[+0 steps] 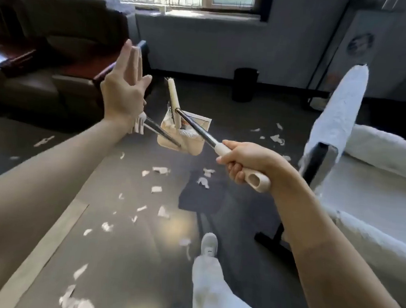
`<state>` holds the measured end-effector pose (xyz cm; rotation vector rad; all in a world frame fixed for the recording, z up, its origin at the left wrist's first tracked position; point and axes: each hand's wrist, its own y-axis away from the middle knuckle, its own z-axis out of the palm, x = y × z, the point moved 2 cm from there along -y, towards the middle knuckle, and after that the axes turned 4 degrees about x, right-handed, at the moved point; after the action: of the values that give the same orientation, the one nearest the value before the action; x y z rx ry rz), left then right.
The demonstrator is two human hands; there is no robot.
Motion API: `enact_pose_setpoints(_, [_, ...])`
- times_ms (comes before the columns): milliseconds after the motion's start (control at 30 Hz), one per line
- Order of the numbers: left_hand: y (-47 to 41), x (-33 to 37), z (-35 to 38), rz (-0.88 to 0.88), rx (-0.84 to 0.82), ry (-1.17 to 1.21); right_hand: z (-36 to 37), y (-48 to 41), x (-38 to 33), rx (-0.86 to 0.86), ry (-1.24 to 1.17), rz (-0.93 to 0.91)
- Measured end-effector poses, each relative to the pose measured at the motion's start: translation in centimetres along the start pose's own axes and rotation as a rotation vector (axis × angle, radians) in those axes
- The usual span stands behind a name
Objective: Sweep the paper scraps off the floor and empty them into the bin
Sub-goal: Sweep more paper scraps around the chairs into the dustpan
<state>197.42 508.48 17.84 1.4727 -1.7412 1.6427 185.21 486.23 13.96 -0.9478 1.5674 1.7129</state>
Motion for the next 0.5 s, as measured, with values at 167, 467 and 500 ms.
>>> enact_pose_setpoints(167, [-17.5, -6.1, 11.9, 0.030, -0.026, 0.043, -5.9, -16.2, -11.8, 0.009, -0.019, 0.001])
enact_pose_setpoints(467, [-43.6, -16.9, 30.9, 0.034, -0.128, 0.110, -15.0, -41.4, -28.4, 0.148, -0.093, -0.003])
enact_pose_setpoints(500, [-46.4, -18.3, 33.3, 0.046, -0.146, 0.115, -15.8, -44.5, -29.7, 0.164, -0.091, -0.008])
